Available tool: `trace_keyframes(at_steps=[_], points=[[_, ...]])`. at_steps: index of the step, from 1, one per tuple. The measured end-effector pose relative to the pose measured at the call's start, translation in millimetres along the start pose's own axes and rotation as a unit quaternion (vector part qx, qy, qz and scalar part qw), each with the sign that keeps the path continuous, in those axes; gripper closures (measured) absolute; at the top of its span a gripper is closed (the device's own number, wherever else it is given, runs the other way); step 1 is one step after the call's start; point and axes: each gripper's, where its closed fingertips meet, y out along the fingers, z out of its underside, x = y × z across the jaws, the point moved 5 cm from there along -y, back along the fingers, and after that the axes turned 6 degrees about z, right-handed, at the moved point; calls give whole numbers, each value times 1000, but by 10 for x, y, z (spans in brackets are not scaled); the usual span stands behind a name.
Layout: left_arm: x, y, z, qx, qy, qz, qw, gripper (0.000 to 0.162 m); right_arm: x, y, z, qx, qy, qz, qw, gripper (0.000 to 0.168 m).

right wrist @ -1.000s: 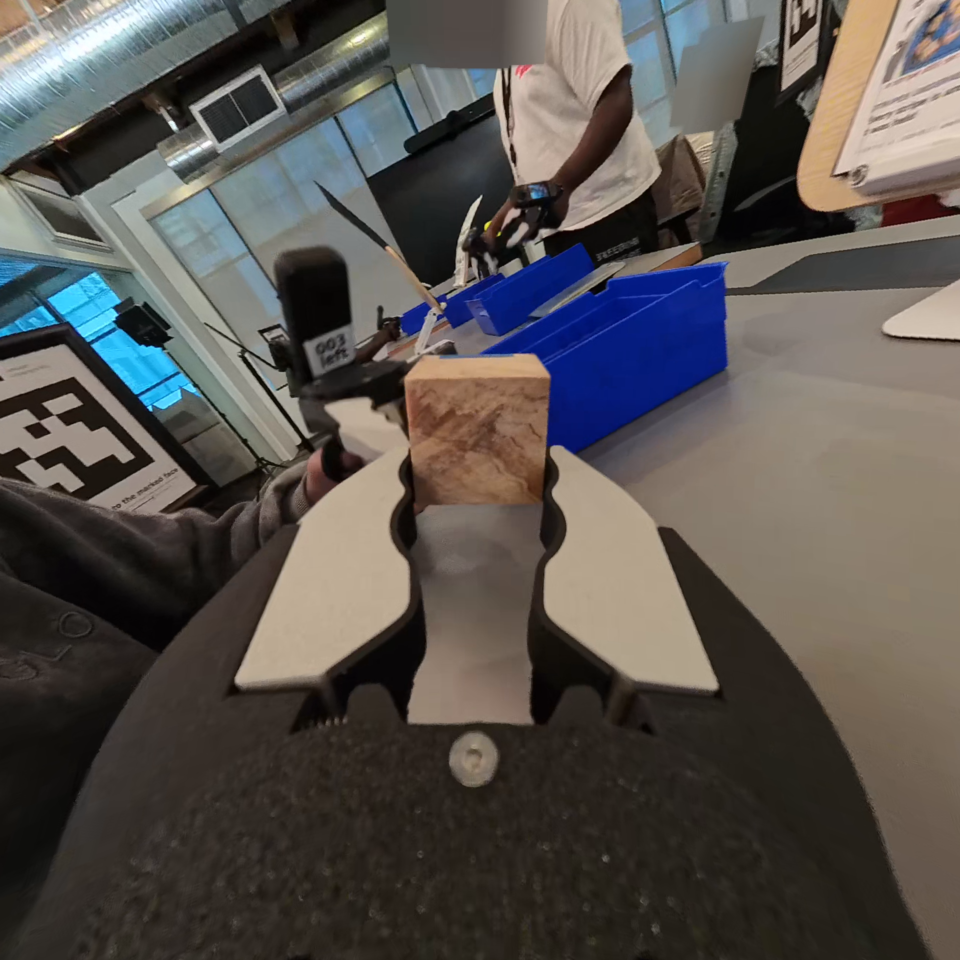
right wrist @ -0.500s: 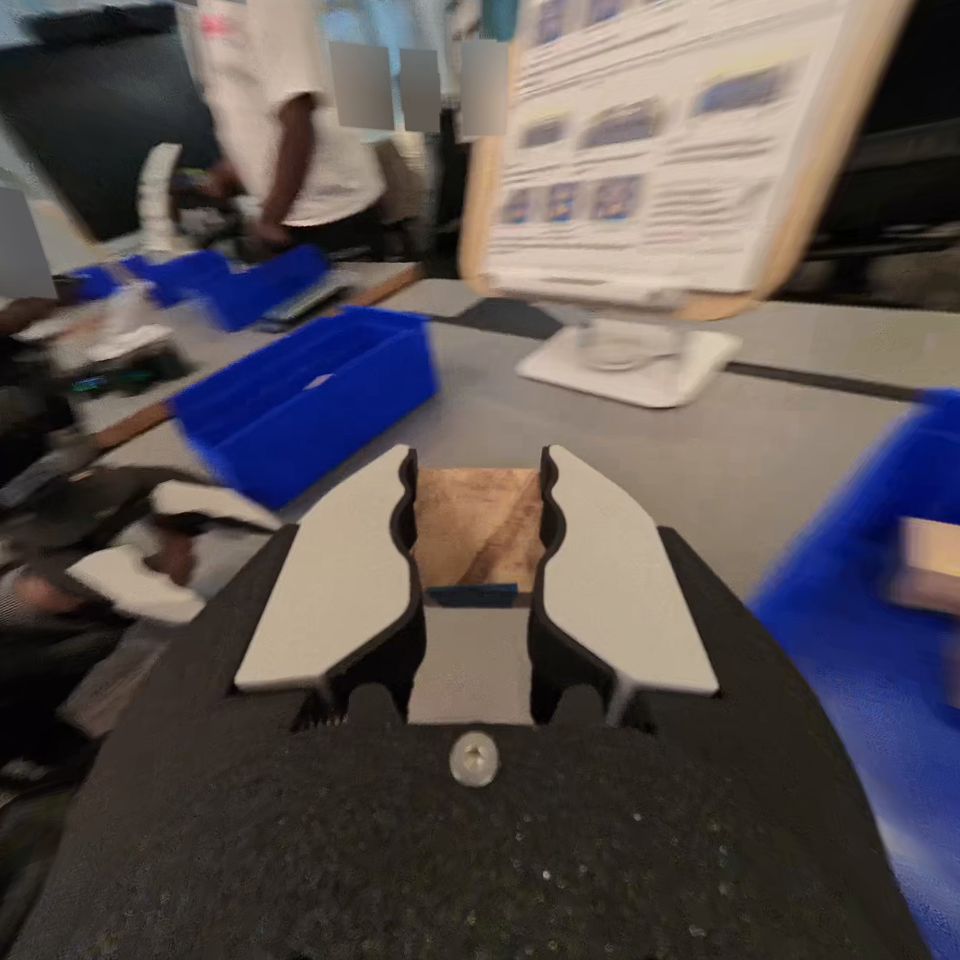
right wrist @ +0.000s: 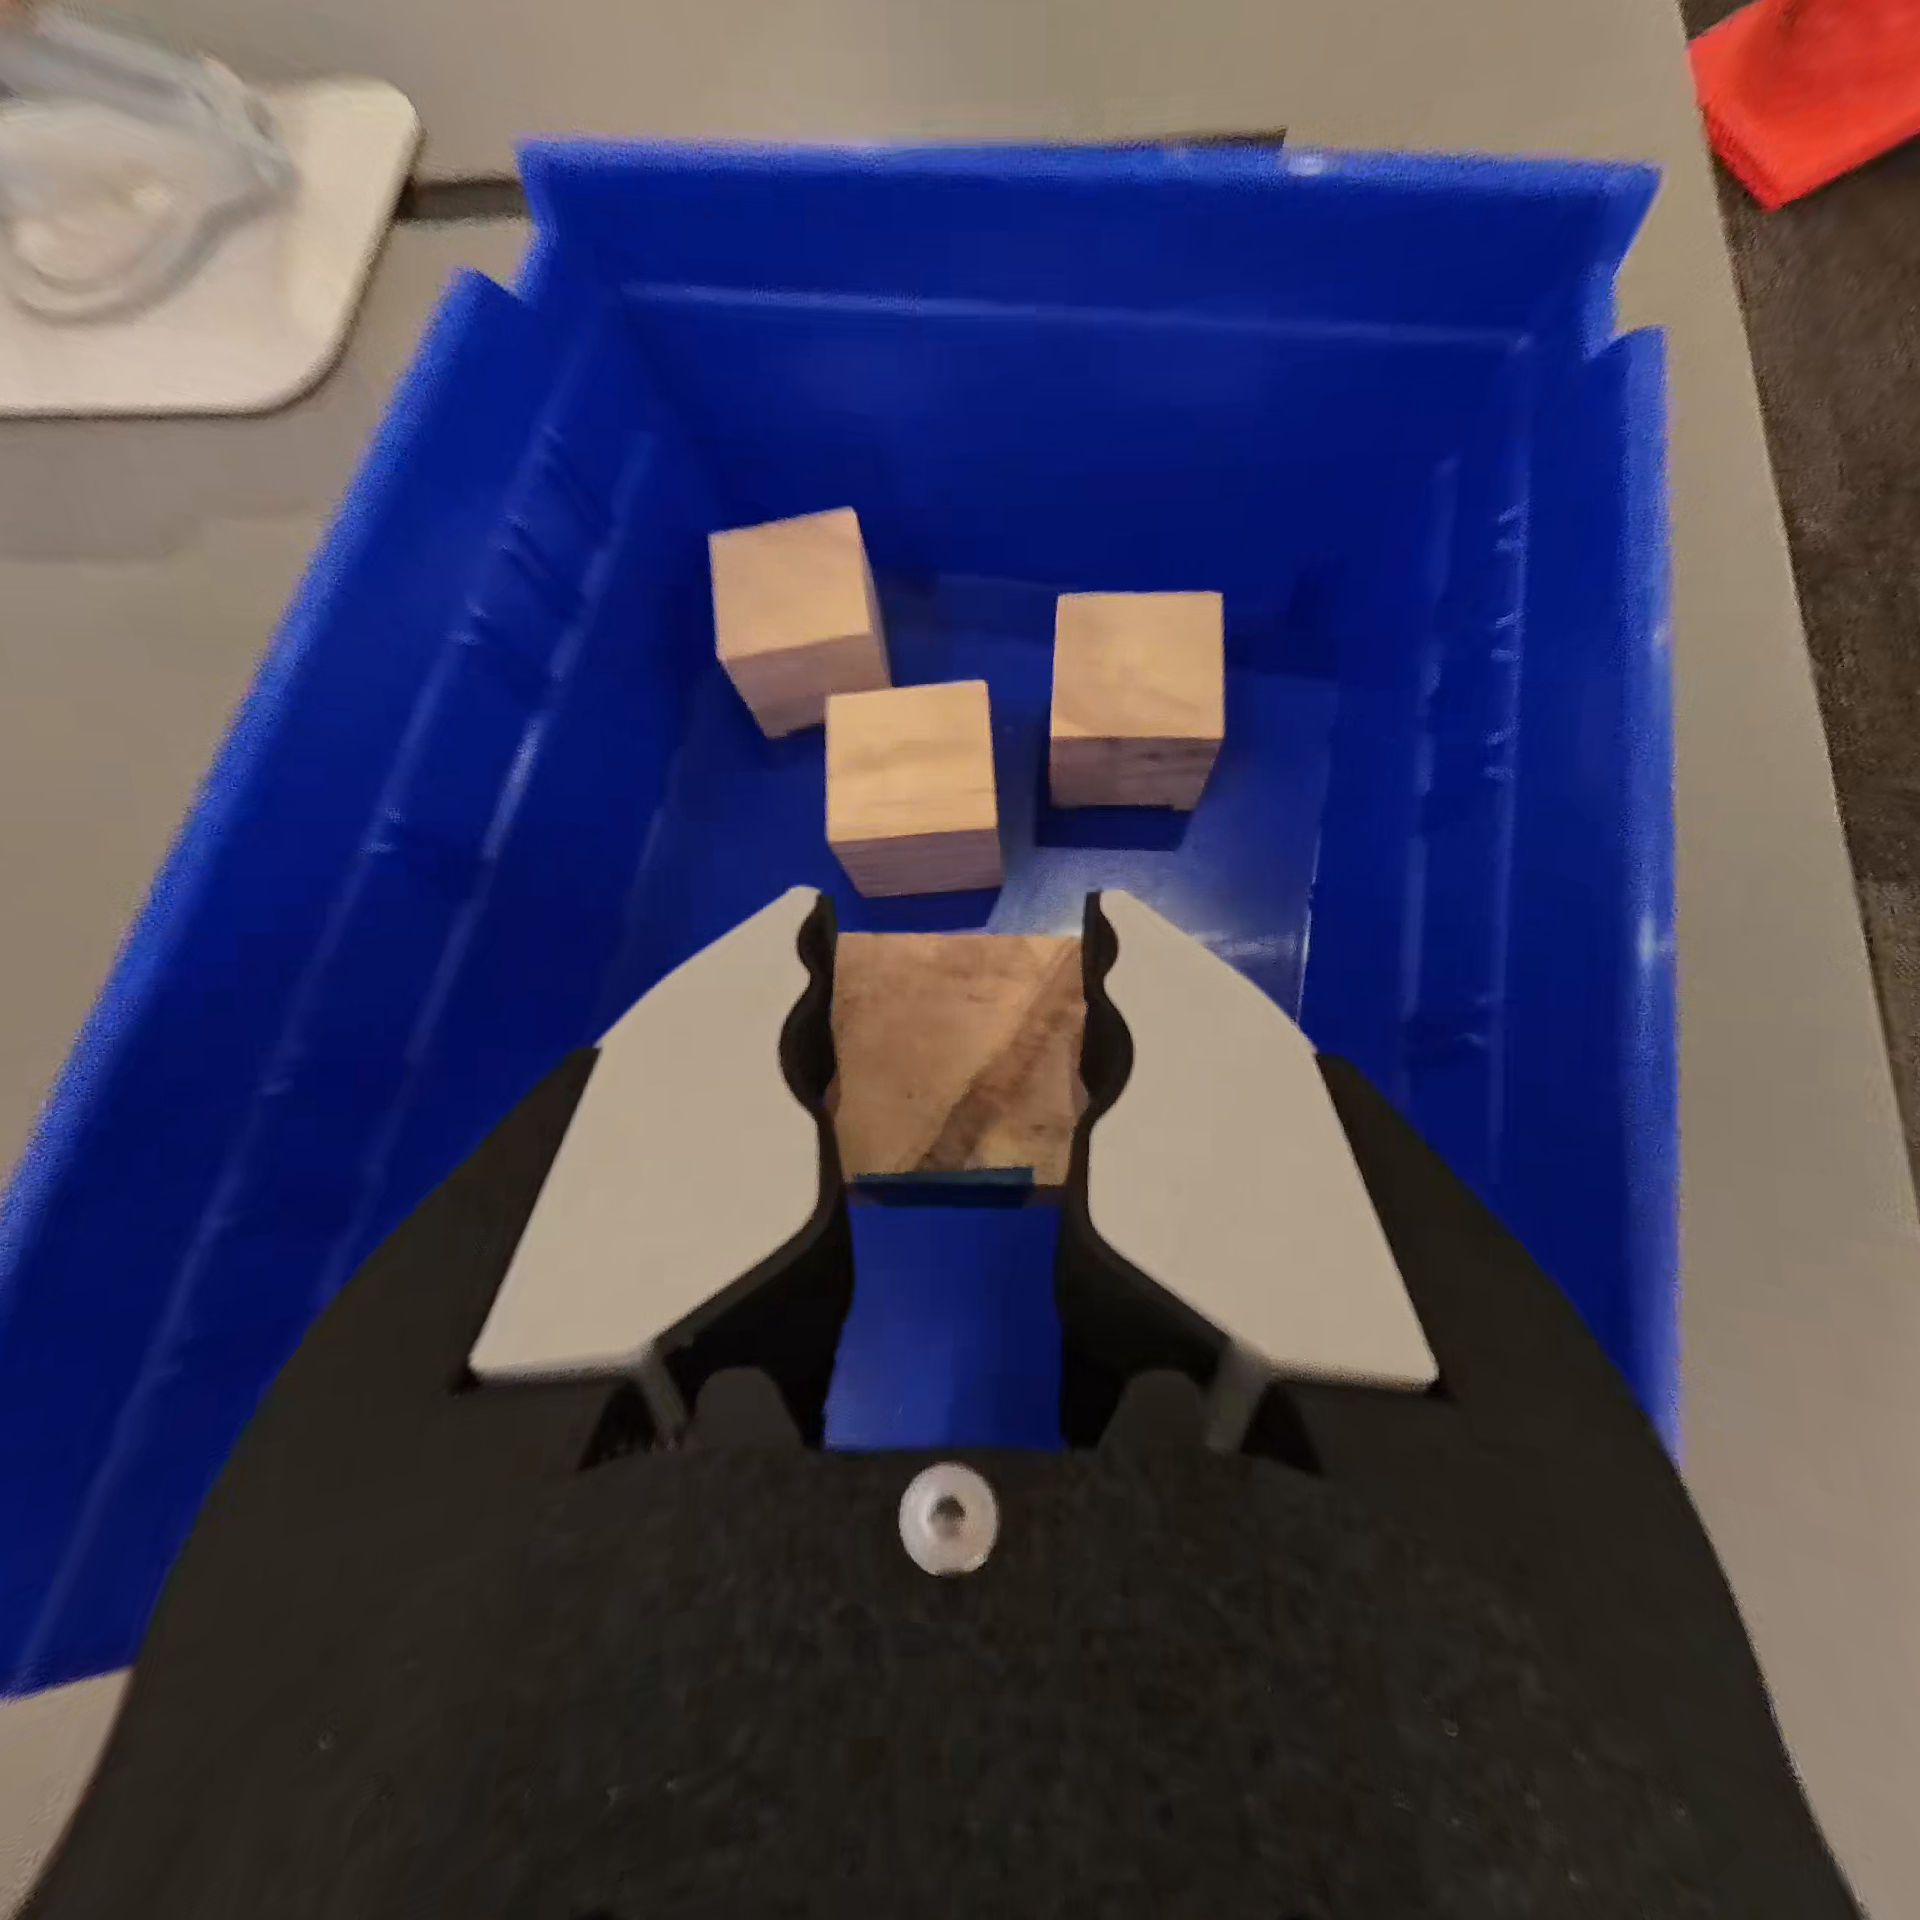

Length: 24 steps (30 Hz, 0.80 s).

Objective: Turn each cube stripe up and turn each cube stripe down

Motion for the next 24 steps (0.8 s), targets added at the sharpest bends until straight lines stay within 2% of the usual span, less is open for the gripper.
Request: trace_keyframes(at_steps=[3, 8, 17, 24], points=[[-8, 34, 23, 8, 6, 0, 1000, 96, -51, 208, 0, 30, -19, 32, 999, 123], [-1, 59, 63, 24, 25, -13, 999, 97, -161, 348, -74, 49, -29, 72, 996, 123], [-9, 109, 113, 40, 32, -10, 999, 97, -199, 459, 139, 103, -5, 57, 993, 123], [-50, 133, 134, 51, 44, -7, 998, 97, -198, 447, 162, 107, 2, 56, 993, 123]])
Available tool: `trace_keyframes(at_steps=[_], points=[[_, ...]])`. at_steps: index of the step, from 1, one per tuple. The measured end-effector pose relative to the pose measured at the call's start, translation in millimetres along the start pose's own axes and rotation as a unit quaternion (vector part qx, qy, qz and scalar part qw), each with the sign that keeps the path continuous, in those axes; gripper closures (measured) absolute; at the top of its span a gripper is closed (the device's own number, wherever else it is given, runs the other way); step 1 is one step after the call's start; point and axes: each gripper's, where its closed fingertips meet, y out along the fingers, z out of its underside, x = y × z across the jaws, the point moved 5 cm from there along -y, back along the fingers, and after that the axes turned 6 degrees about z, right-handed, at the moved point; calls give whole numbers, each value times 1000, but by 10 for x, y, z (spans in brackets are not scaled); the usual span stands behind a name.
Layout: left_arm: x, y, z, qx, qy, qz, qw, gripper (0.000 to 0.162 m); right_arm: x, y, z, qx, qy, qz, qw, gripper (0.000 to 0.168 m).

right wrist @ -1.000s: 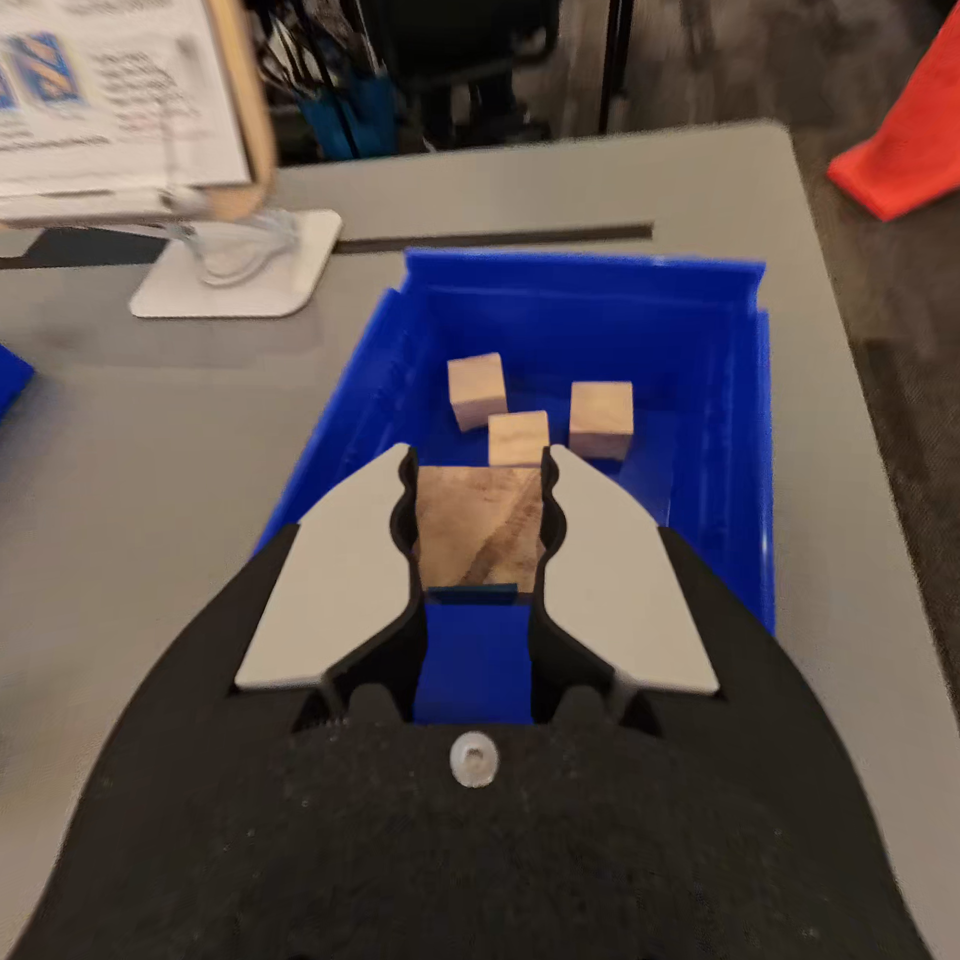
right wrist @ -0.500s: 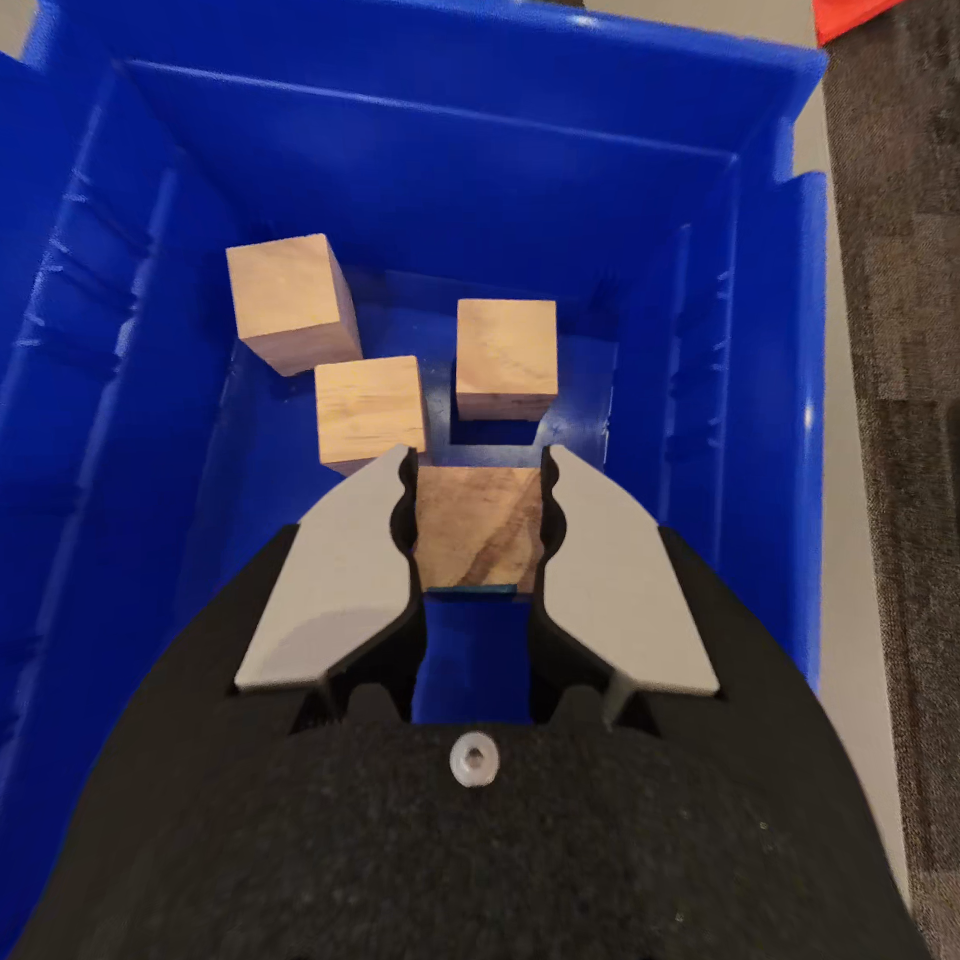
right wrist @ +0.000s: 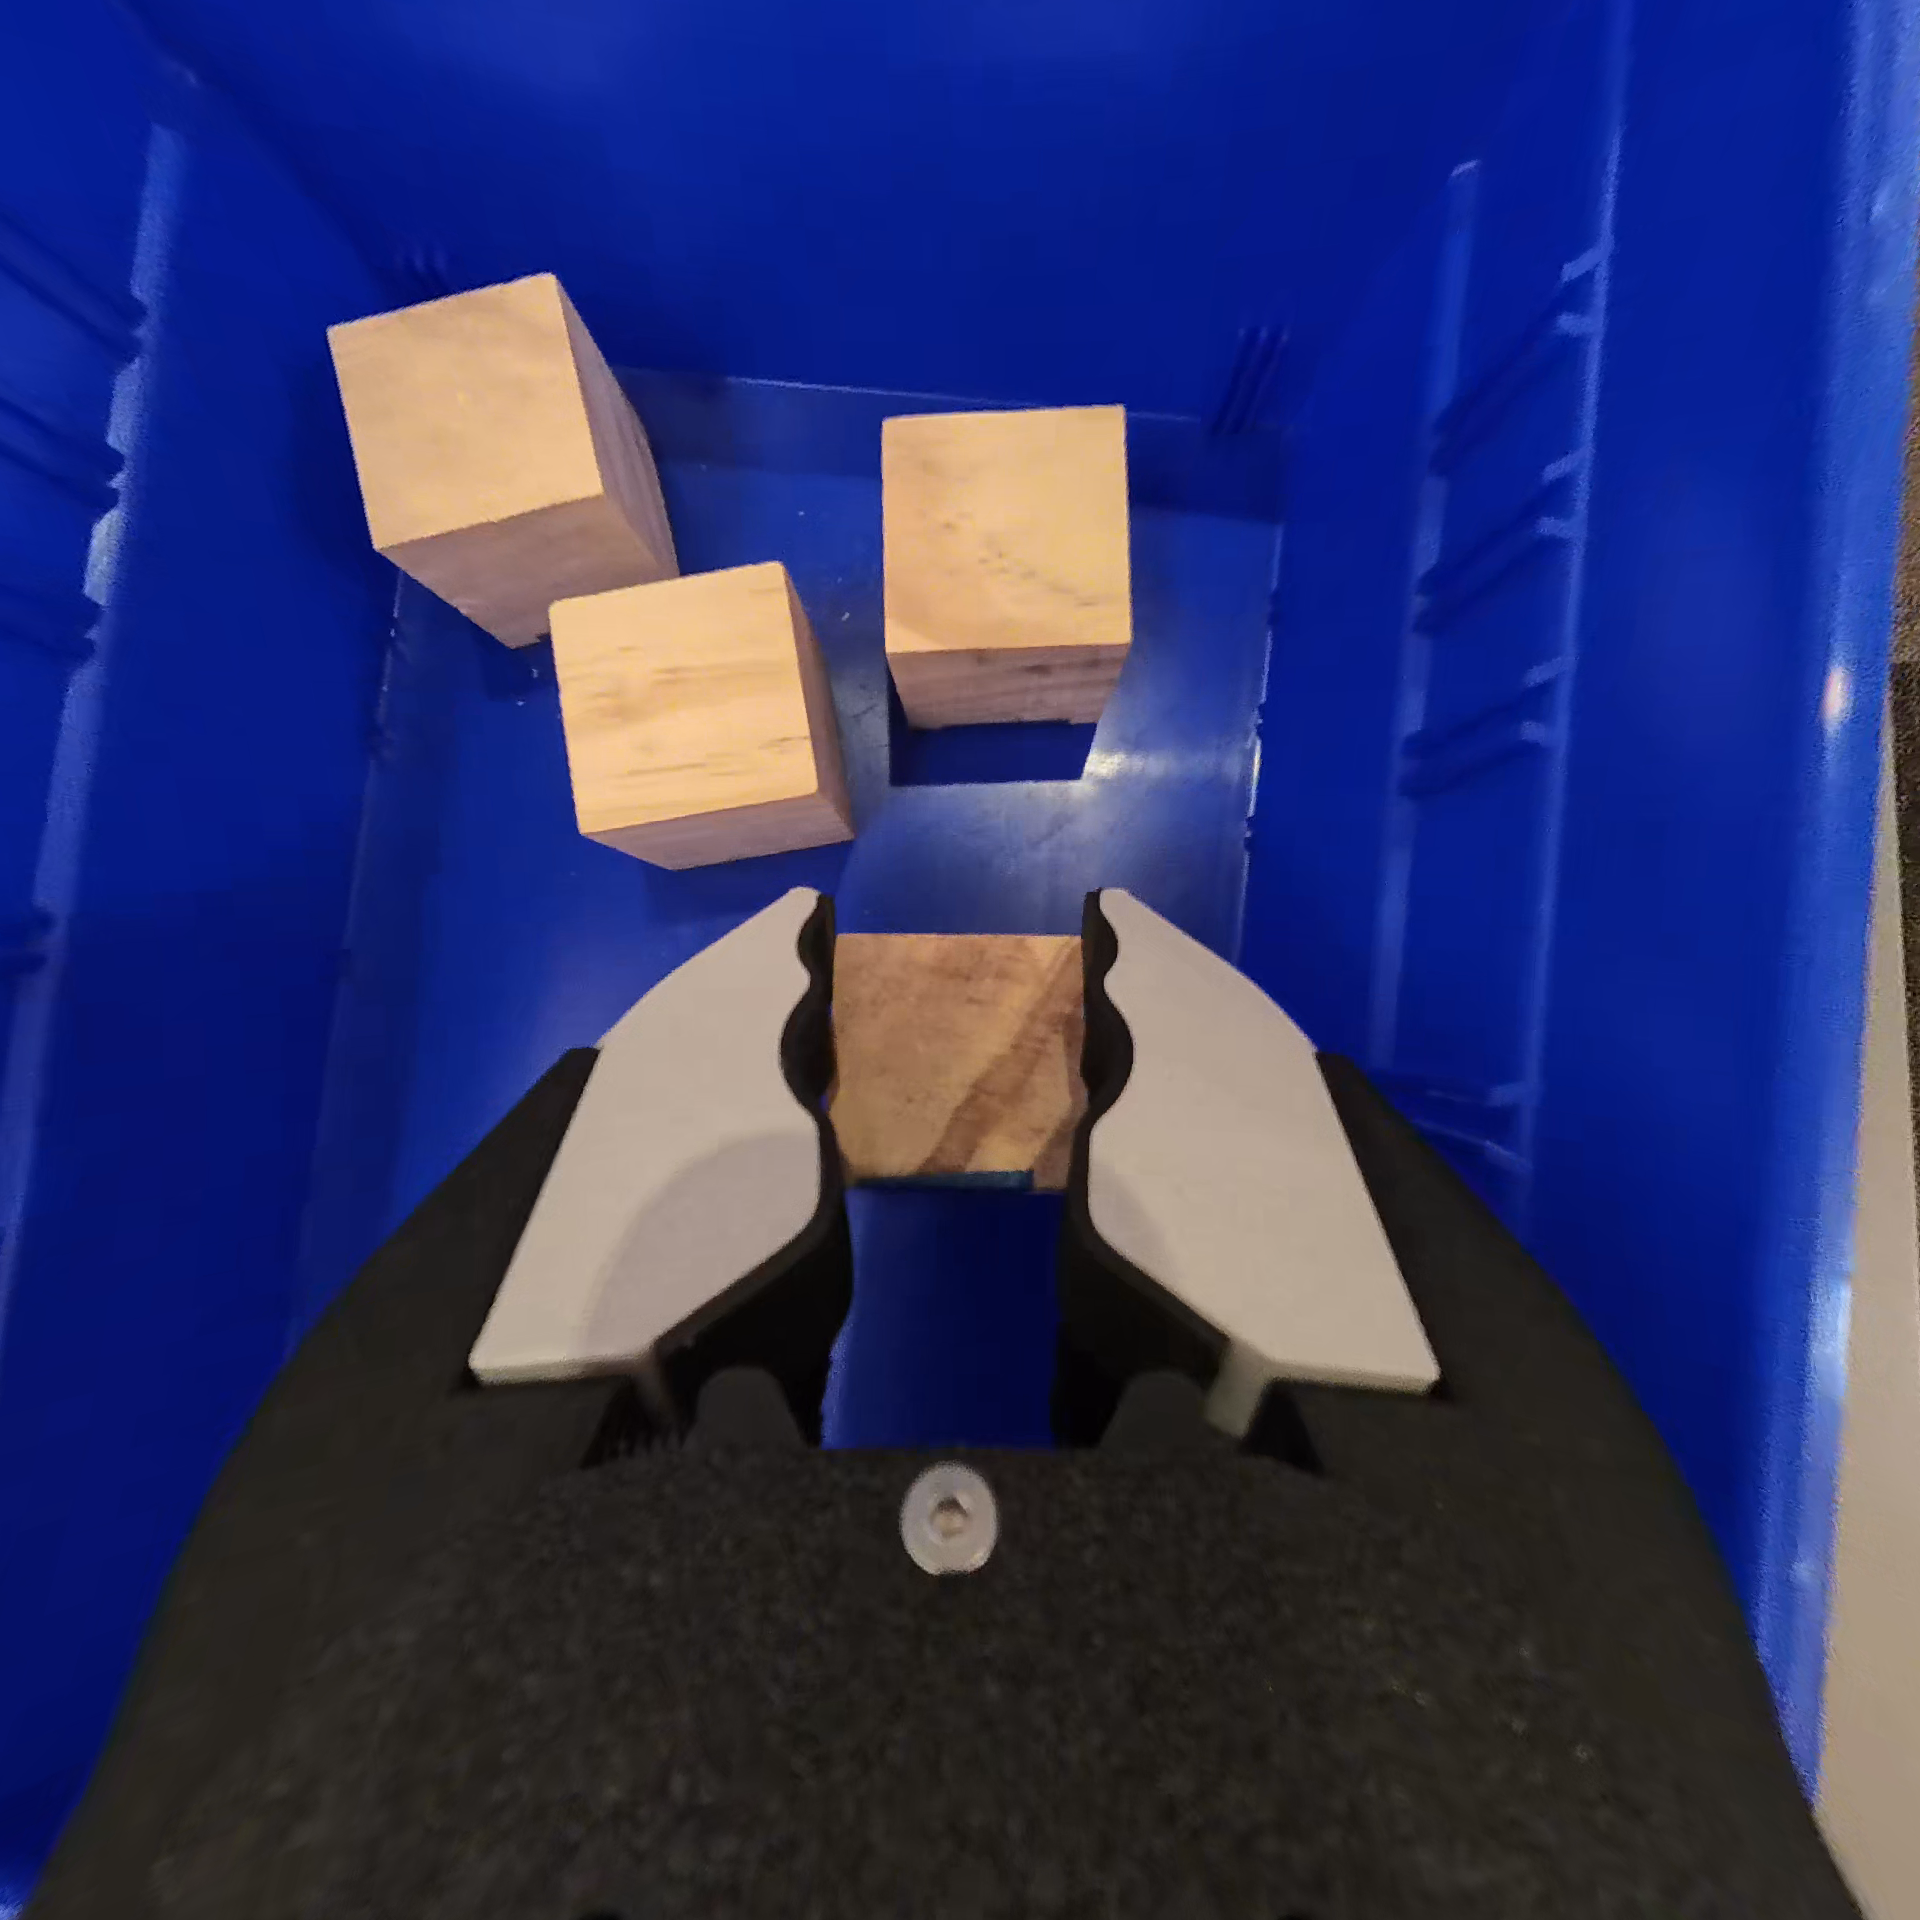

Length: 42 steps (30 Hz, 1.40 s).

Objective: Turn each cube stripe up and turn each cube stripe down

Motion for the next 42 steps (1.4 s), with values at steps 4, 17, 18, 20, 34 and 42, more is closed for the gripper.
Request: trace_keyframes(at_steps=[4, 17, 18, 20, 34, 42], points=[[-22, 6, 1, 3, 4, 2, 1000, 97, 6, -25, 26, 18, -3, 3, 1000, 123], [-70, 34, 19, 17, 13, 9, 1000, 96, 51, -144, 146, 95, -33, 25, 995, 123], [-75, 36, 22, 19, 14, 9, 1000, 96, 67, -151, 138, 95, -36, 22, 995, 123], [-91, 36, 24, 21, 19, 9, 1000, 96, 93, -193, 45, 63, -41, 22, 997, 123], [-133, 32, 22, 26, 33, 9, 999, 96, 172, -559, -323, -166, -25, -48, 985, 123], [-133, 52, 34, 27, 25, 16, 999, 96, 682, -1491, -312, -234, 21, -350, 907, 123]])
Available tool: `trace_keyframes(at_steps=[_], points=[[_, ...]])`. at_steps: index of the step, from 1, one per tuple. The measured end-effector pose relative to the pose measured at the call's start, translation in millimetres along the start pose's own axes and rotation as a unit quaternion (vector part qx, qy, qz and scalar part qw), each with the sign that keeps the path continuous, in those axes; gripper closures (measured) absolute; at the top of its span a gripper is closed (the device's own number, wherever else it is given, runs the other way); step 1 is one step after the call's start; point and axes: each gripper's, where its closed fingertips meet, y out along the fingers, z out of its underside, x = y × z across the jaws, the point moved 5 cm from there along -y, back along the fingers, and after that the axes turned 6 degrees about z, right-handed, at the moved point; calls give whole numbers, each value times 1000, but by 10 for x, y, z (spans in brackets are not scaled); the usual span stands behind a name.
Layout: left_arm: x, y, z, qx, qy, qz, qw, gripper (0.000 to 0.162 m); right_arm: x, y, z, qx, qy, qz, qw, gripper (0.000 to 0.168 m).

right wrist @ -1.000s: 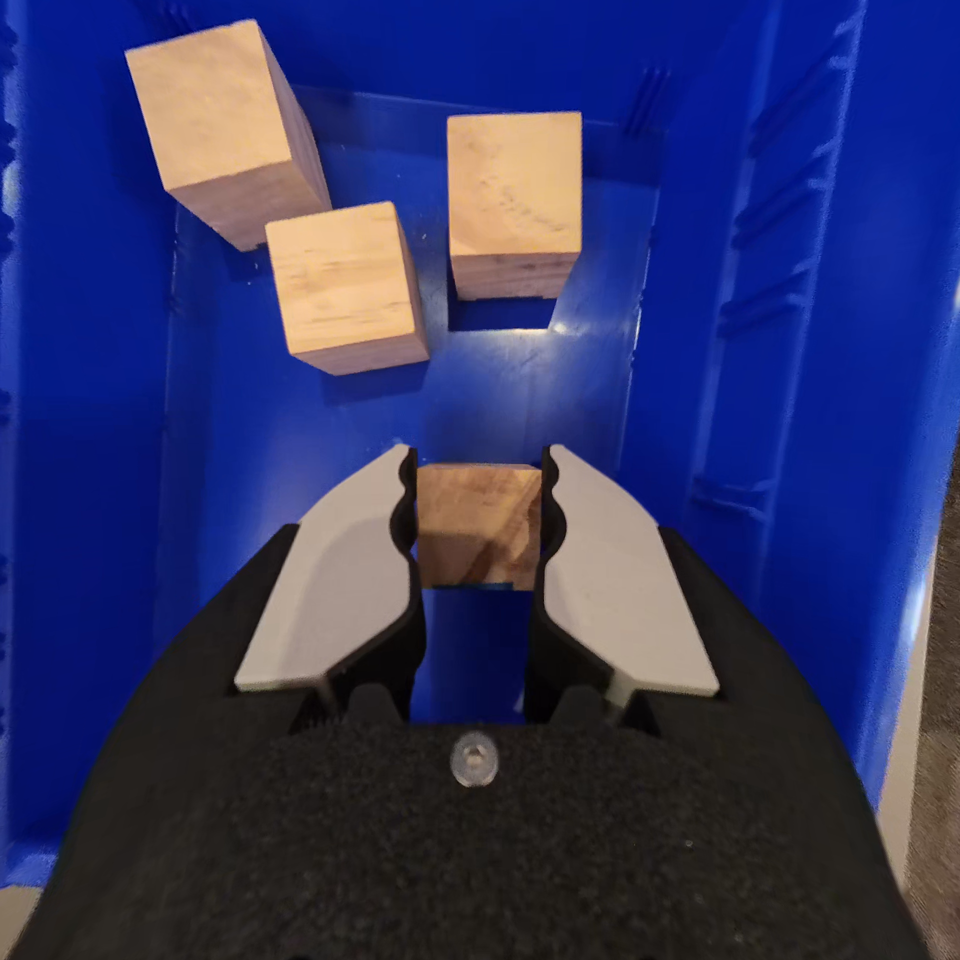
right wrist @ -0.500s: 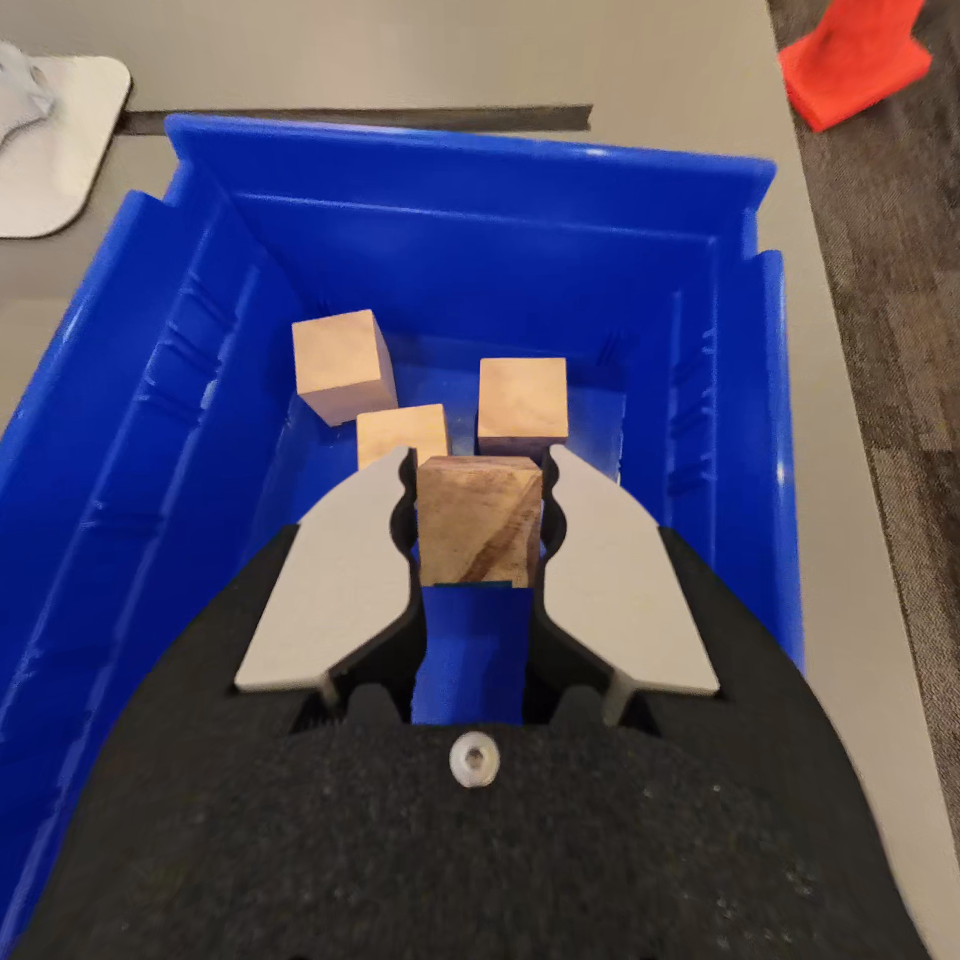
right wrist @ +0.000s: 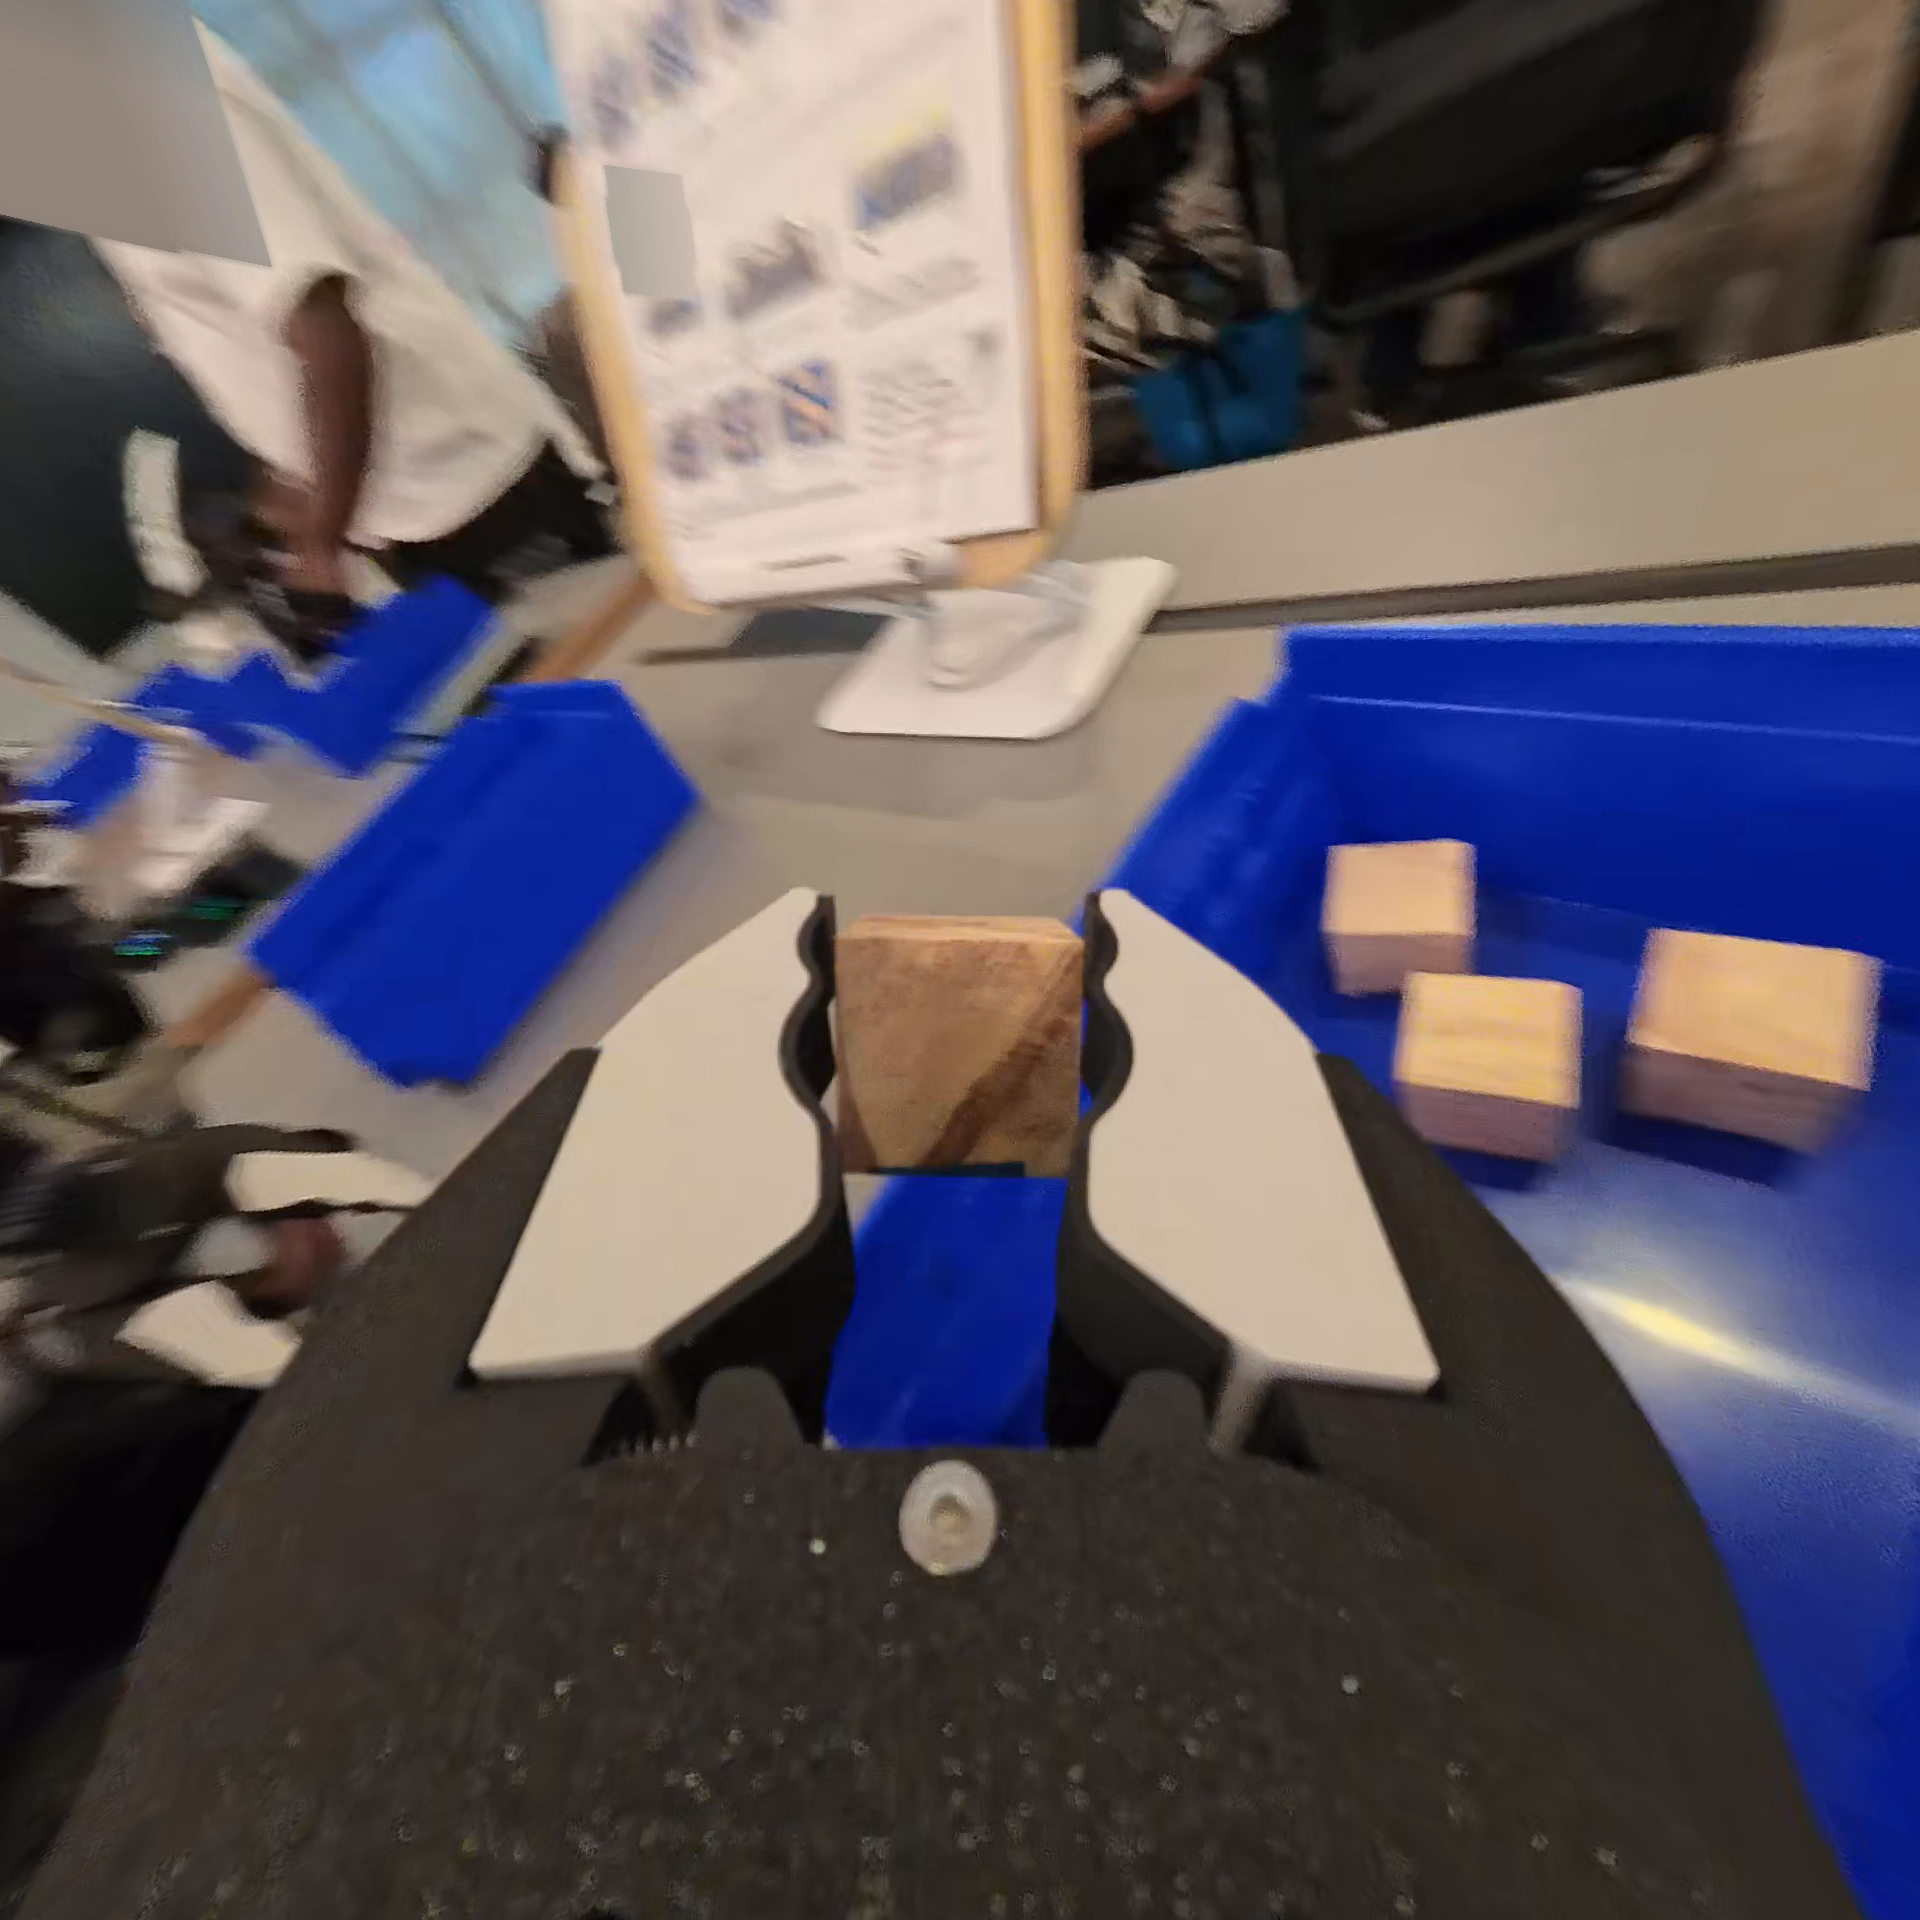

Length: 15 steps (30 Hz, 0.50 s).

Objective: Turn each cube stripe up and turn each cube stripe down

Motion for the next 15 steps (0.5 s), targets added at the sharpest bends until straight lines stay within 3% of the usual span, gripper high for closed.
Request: trace_keyframes(at_steps=[3, 5, 8, 11, 15], points=[[11, -3, 3, -1, -4, 0, 1000, 96, 232, -54, -52, -27, -1, -69, 997, 123], [12, -15, -7, -5, -9, 2, 1000, 96, 211, -34, -27, -30, -18, -52, 998, 123], [11, -33, -21, -11, -15, 5, 1000, 96, -178, 51, 115, 5, -48, 108, 993, 123], [6, -33, -24, -12, -17, 8, 1000, 96, -732, 115, 308, 73, -112, 303, 944, 123], [0, -11, -1, -3, -15, 7, 1000, 96, -1099, 225, 478, 135, -99, 372, 913, 123]])
